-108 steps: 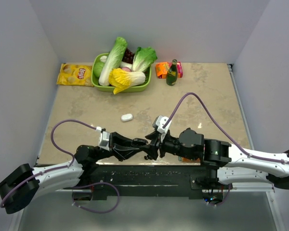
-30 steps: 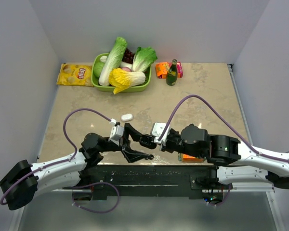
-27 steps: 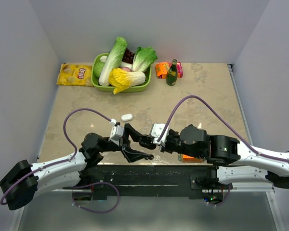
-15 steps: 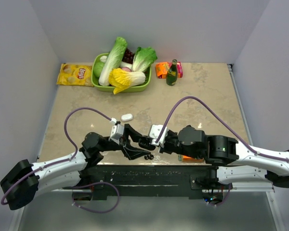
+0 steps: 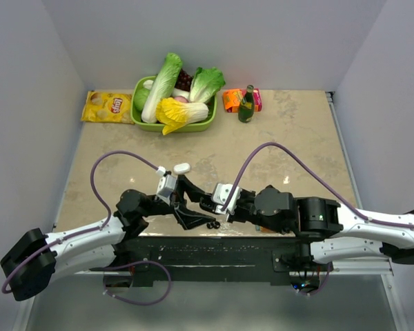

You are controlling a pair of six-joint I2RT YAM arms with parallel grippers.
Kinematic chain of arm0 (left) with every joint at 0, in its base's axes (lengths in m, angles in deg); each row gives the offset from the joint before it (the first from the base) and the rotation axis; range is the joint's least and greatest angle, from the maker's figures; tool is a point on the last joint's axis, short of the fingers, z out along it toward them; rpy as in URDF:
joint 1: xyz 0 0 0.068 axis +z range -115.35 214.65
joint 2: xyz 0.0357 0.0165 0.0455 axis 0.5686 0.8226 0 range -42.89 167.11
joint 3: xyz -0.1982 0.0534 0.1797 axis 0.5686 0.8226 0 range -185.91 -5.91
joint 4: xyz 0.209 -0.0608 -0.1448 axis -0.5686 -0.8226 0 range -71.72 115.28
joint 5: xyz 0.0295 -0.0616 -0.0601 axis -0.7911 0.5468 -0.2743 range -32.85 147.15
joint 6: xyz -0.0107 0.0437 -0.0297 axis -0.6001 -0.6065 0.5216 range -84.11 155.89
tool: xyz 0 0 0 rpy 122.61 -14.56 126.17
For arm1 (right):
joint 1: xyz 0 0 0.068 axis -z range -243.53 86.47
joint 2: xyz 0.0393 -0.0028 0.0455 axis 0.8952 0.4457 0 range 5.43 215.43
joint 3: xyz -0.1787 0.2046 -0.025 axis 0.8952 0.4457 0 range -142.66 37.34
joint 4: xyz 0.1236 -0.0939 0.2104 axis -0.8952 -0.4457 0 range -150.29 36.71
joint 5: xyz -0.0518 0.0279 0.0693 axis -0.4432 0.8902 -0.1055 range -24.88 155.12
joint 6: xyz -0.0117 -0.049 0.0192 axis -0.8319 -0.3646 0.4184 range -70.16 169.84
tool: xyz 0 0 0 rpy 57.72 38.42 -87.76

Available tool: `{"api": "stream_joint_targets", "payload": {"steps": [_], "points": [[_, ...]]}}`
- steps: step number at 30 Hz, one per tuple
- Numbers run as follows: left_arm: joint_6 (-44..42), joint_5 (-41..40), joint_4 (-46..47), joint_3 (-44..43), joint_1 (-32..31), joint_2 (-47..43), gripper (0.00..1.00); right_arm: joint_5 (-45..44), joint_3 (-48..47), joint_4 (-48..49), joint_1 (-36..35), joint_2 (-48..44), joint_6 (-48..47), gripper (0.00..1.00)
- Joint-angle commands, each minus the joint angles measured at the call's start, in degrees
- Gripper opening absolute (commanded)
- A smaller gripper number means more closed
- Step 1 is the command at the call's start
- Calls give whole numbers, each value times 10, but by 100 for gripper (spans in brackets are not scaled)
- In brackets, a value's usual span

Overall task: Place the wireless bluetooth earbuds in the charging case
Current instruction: Adjust the charging case.

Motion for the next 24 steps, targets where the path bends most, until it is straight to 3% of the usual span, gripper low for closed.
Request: {"api": "stream_joint_targets", "payload": {"steps": [1, 7, 18, 24], "points": [[19, -7, 39, -24, 4, 9, 67, -41, -1, 25, -12, 5, -15, 0], [28, -11, 59, -21, 10, 21, 57, -49, 3, 25, -17, 7, -14, 0], [29, -19, 71, -14, 13, 18, 29, -47, 6, 27, -19, 7, -11, 0], [31, -27, 72, -9, 14, 18, 50, -47, 6, 26, -20, 7, -10, 0]]}}
